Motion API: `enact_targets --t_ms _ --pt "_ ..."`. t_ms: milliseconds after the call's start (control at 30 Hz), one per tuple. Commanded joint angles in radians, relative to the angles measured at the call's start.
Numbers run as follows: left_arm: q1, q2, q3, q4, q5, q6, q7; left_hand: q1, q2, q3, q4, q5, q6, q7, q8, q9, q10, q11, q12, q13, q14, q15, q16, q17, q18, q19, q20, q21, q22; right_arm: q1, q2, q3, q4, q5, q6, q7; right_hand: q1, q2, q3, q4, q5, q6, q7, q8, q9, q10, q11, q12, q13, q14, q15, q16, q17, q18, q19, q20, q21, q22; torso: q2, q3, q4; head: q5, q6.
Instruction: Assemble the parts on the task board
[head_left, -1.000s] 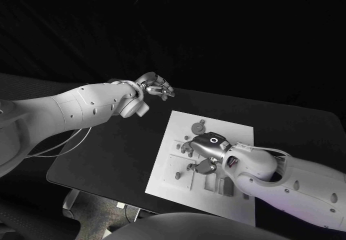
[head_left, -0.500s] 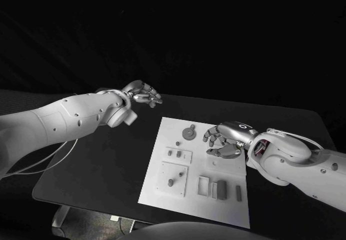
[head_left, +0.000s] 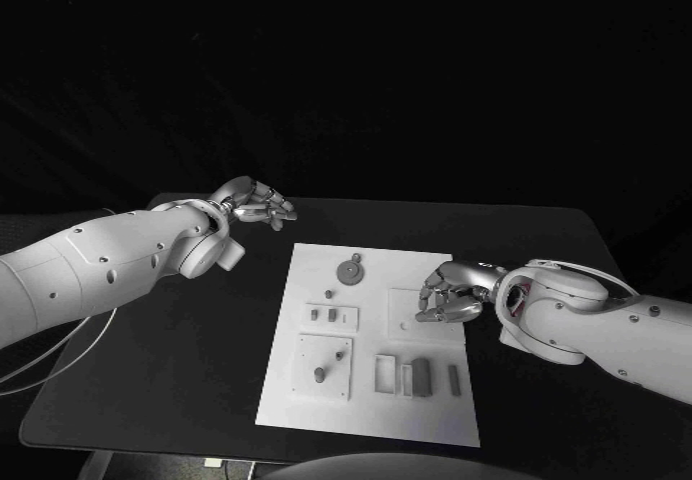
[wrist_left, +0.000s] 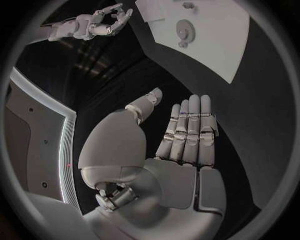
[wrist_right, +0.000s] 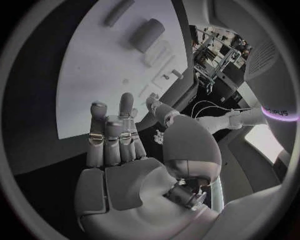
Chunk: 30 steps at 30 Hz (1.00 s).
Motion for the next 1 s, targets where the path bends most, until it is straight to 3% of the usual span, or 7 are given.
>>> enact_targets --t_ms 33,167,233,367,400,633,1000 --pt "-0.002 -0.007 0.0 0.022 0.002 -0.011 0.003 -0.009 0.0 -0.001 0.006 0.002 -0.006 0.0 0.004 -0.002 0.009 0.0 0.007 0.001 0.008 -0.003 -0.007 0.002 0.018 0.006 -0.002 -0.005 0.002 -0.016 -0.012 -0.001 0.017 0.097 0.06 -0.092 -0.014 0.002 0.003 0.016 0.007 0.024 -0.005 0.006 0.011 -0.029 -0.008 0.079 0.063 -0.001 -0.024 0.019 0.014 0.029 0.003 -0.009 0.008 0.019 -0.001 -0.0019 0.0014 -0.031 -0.006" --pt "-0.005 -0.012 -0.01 0.037 0.004 -0.01 0.003 -0.011 0.0 -0.002 0.008 0.002 -0.007 0.0 0.004 -0.002 0.009 0.0 0.007 0.002 0.008 -0.003 -0.008 0.003 0.018 0.006 -0.002 -0.005 0.002 -0.018 -0.017 -0.004 0.017 0.18 0.192 -0.219 -0.051 0.001 -0.001 0.049 -0.001 0.033 -0.01 0.003 0.022 -0.033 -0.014 0.154 0.121 0.01 -0.028 0.051 0.043 0.029 0.012 -0.013 0.013 0.017 -0.002 -0.0025 0.0001 -0.052 -0.012" --pt "-0.005 -0.015 -0.014 0.044 0.007 -0.01 0.003 -0.012 0.0 -0.002 0.009 0.002 -0.007 0.0 0.004 -0.002 0.009 0.0 0.007 0.002 0.009 -0.003 -0.008 0.004 0.018 0.006 -0.002 -0.005 0.002 -0.018 -0.015 -0.01 0.013 0.216 0.236 -0.255 -0.095 0.009 -0.009 0.087 -0.033 0.033 -0.011 0.001 0.024 -0.037 -0.014 0.17 0.134 0.009 -0.029 0.059 0.053 0.029 0.012 -0.013 0.013 0.017 -0.002 -0.0031 0.0012 -0.058 -0.014" --pt "-0.005 -0.016 -0.018 0.054 0.01 -0.006 0.003 -0.014 0.0 -0.003 0.011 0.002 -0.007 0.0 0.004 -0.002 0.009 0.0 0.007 0.002 0.009 -0.003 -0.009 0.005 0.017 0.006 -0.002 -0.005 0.002 -0.019 -0.008 -0.026 0.008 0.219 0.24 -0.278 -0.148 0.003 -0.021 0.138 -0.045 0.049 -0.021 0.007 0.034 -0.015 -0.024 0.222 0.173 0.017 -0.036 0.095 0.089 0.029 0.021 -0.026 0.023 0.02 -0.003 -0.004 0.0016 -0.061 -0.019" --pt "-0.006 -0.016 -0.018 0.057 0.01 -0.005 0.003 -0.014 0.0 -0.003 0.011 0.002 -0.007 0.0 0.004 -0.002 0.009 0.0 0.007 0.002 0.009 -0.003 -0.01 0.005 0.017 0.006 -0.002 -0.005 0.003 -0.021 -0.005 -0.027 0.006 0.22 0.246 -0.282 -0.152 0.002 -0.02 0.147 -0.041 0.058 -0.026 0.011 0.039 -0.011 -0.027 0.245 0.191 0.035 -0.04 0.11 0.138 0.029 0.025 -0.032 0.028 0.02 -0.002 -0.0036 0.0023 -0.063 -0.021" --pt "-0.006 -0.018 -0.021 0.063 0.011 0.008 -0.001 -0.025 -0.001 -0.006 0.021 0.002 -0.007 0.0 0.004 -0.003 0.008 0.0 0.006 0.002 0.009 -0.003 -0.014 0.009 0.017 0.006 -0.002 -0.007 0.003 -0.032 0.009 -0.029 -0.003 0.24 0.284 -0.297 -0.176 0.017 -0.041 0.171 -0.043 0.105 -0.046 0.035 0.076 -0.003 -0.048 0.364 0.292 0.067 -0.053 0.121 0.213 0.029 0.032 -0.047 0.046 0.02 0.0 -0.0037 0.0038 -0.064 -0.029" --pt "-0.006 -0.018 -0.022 0.064 0.012 0.011 -0.002 -0.026 -0.002 -0.007 0.023 0.002 -0.008 0.0 0.004 -0.003 0.008 0.0 0.005 0.002 0.008 -0.003 -0.015 0.01 0.017 0.005 -0.002 -0.008 0.004 -0.04 0.023 -0.031 0.005 0.222 0.291 -0.298 -0.199 0.003 -0.054 0.191 -0.044 0.112 -0.05 0.036 0.089 -0.003 -0.053 0.385 0.313 0.085 -0.056 0.124 0.247 0.029 0.033 -0.055 0.055 0.02 0.0 -0.0028 0.0021 -0.059 -0.04"
